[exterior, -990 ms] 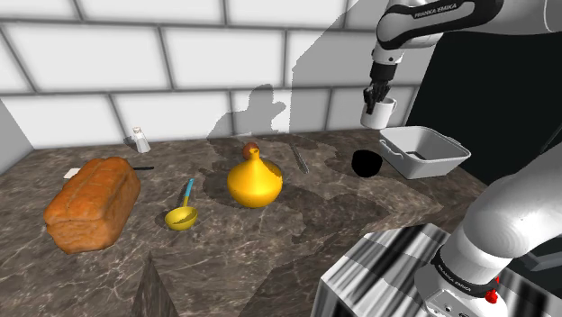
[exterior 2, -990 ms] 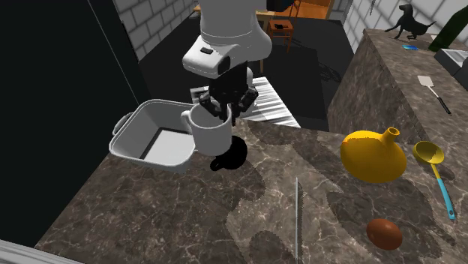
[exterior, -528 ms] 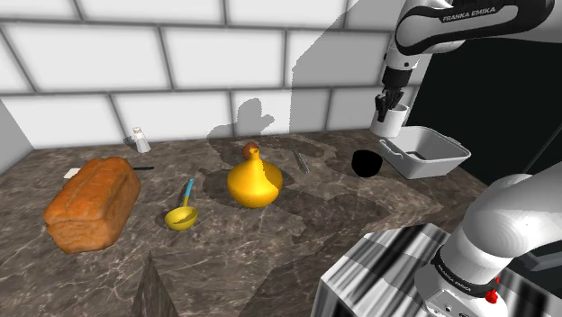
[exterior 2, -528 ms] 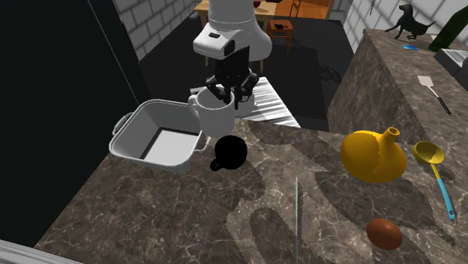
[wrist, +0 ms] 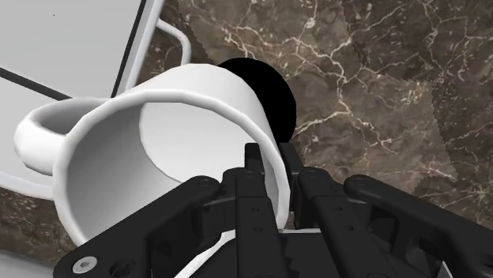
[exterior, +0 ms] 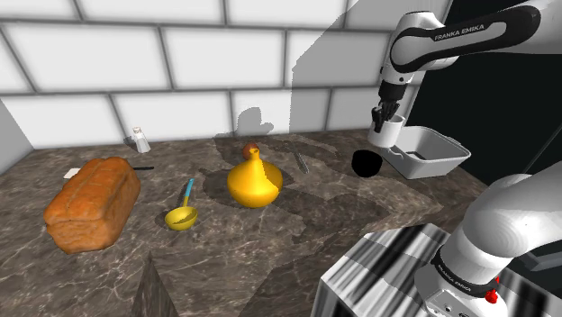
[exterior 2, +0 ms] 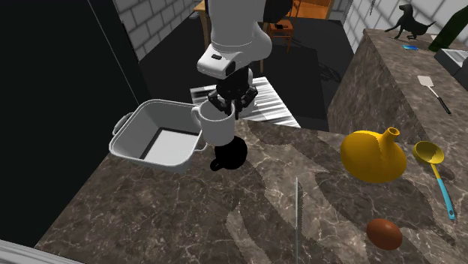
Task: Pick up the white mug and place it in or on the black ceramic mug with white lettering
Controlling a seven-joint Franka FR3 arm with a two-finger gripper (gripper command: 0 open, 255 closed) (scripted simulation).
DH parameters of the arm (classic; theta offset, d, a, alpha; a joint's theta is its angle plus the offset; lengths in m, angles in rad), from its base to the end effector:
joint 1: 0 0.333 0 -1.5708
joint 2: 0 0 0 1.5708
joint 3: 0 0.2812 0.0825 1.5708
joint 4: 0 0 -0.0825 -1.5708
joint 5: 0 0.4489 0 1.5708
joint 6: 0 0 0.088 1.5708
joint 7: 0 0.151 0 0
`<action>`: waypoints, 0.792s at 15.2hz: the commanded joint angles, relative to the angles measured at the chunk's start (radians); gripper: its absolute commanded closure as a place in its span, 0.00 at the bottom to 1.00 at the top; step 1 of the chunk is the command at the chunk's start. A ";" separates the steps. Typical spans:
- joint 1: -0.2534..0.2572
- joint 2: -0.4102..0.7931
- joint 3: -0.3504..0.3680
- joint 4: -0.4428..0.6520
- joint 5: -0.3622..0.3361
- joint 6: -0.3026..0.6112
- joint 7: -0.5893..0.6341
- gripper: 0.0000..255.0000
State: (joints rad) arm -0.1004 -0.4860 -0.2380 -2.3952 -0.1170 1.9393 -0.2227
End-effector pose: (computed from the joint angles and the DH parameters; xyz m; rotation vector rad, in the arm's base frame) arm 0.4565 -0.1677 0.3939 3.1358 -0.0768 0.0315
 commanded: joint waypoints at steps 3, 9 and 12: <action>-0.002 0.009 -0.006 -0.047 -0.003 0.057 0.000 1.00; -0.005 0.024 -0.009 -0.086 -0.004 0.111 -0.002 1.00; -0.006 0.025 -0.008 -0.086 -0.003 0.111 -0.002 1.00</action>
State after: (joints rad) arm -0.1012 -0.4657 -0.2399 -2.4735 -0.1166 2.0511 -0.2242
